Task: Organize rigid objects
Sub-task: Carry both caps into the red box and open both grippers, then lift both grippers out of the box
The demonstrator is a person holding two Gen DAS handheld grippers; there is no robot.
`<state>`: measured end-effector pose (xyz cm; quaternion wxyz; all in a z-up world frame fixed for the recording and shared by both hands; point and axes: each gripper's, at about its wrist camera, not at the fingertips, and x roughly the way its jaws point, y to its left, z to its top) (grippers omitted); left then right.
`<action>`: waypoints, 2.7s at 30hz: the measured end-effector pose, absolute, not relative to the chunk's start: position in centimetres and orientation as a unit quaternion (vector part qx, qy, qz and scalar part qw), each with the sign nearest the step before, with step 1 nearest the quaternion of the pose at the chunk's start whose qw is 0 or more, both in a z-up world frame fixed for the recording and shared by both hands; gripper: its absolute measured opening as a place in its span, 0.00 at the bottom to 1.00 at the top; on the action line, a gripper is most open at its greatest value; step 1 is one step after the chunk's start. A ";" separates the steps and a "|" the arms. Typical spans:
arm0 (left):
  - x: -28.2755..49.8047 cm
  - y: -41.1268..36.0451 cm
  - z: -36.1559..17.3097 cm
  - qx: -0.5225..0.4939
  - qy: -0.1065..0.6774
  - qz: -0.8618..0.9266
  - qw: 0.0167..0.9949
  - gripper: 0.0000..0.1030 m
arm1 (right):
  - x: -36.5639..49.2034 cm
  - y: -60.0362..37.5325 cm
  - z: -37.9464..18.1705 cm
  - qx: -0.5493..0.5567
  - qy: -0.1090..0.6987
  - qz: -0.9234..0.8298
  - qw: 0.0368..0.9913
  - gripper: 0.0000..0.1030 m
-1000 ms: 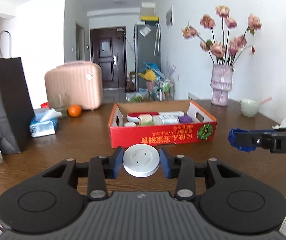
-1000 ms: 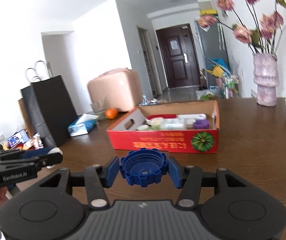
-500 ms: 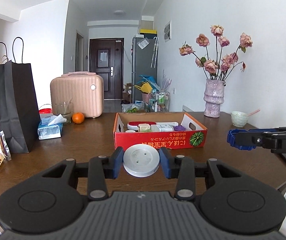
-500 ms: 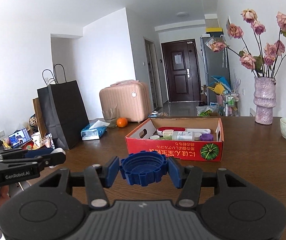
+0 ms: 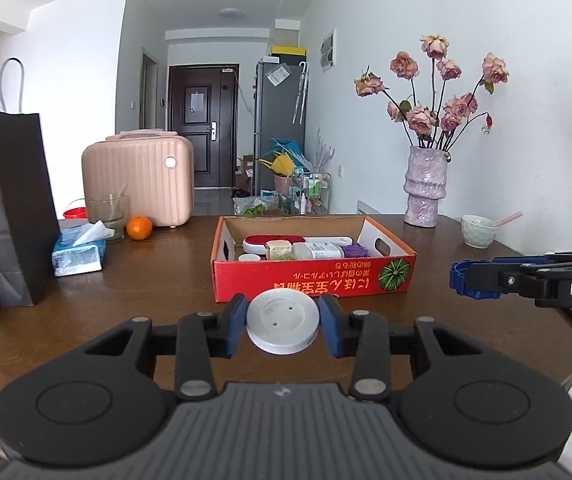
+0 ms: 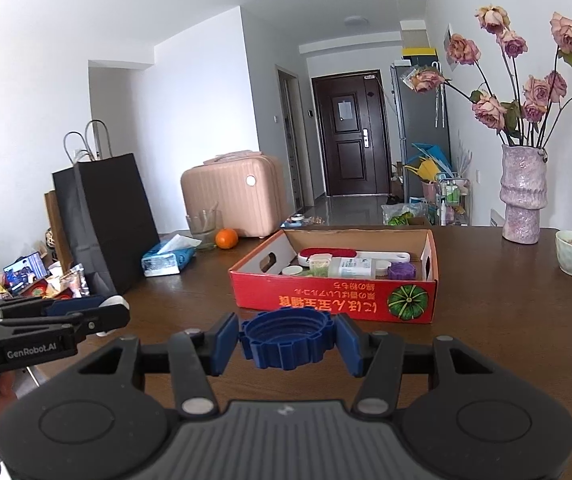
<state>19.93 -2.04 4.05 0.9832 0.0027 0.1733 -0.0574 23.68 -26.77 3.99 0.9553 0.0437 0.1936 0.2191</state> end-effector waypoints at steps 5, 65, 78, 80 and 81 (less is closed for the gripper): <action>24.9 -2.7 4.0 0.012 0.172 -0.073 0.982 0.39 | 27.9 -26.6 3.9 0.031 0.195 0.212 0.957 0.51; 27.6 0.8 8.2 0.051 0.065 -0.037 0.996 0.97 | 31.8 -25.5 7.6 0.007 0.071 0.106 0.992 1.00; 19.7 1.5 9.8 0.041 0.036 -0.034 0.998 0.99 | 24.3 -25.5 8.4 0.024 0.062 0.119 0.991 1.00; 18.5 1.4 9.7 0.040 0.035 -0.036 0.998 0.99 | 23.0 -25.4 8.3 0.023 0.064 0.120 0.991 1.00; 17.7 1.4 9.7 0.038 0.035 -0.037 0.998 0.99 | 22.2 -25.4 8.2 0.022 0.063 0.121 0.990 1.00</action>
